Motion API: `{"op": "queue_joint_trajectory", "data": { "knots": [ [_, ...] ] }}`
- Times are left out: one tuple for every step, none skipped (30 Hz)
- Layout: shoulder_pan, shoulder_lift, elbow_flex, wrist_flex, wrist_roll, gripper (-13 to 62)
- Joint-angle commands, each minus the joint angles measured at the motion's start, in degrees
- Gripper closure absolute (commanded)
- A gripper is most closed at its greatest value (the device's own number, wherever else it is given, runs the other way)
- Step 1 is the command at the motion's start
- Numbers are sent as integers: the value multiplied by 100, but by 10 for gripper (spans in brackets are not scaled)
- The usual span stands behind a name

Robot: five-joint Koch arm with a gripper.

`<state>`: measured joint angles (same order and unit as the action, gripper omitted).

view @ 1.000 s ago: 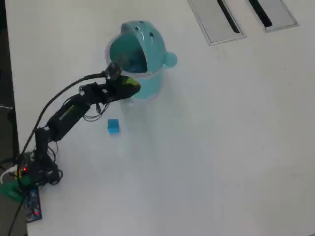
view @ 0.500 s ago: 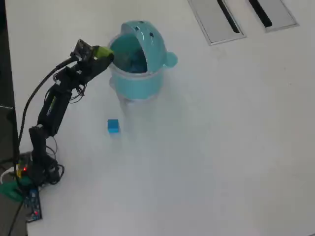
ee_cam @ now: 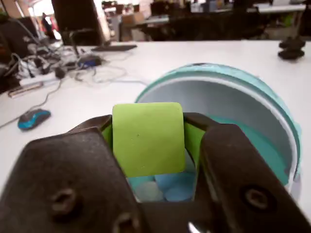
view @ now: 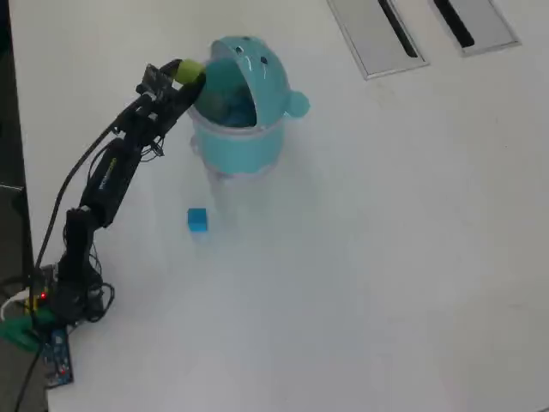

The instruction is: Grasp RGB lego blocks and put them in the bin one by one.

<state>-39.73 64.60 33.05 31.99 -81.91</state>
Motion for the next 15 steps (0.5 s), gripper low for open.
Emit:
{"op": "queue_joint_trajectory", "data": {
  "knots": [
    [-53, 79, -571, -747, 18, 391],
    [-53, 53, -571, -817, 18, 391],
    [-62, 9, -580, -896, 26, 392],
    [-70, -35, -580, -958, 44, 392],
    [-88, -53, -580, -1002, 44, 392],
    [-105, -97, -580, -1046, 44, 392],
    [-114, -132, -589, -1046, 44, 391],
    [-105, -141, -606, -1063, 44, 391],
    [-79, -193, -677, -1072, 44, 391],
    [-62, -246, -721, -1072, 44, 391],
    [-18, -510, -1134, -1072, 44, 391],
    [-18, -738, -1503, -1020, 53, 391],
    [-9, -817, -1626, -984, 44, 391],
    [9, -923, -1758, -967, 53, 391],
    [18, -1011, -1846, -932, 53, 391]
  ]
}}
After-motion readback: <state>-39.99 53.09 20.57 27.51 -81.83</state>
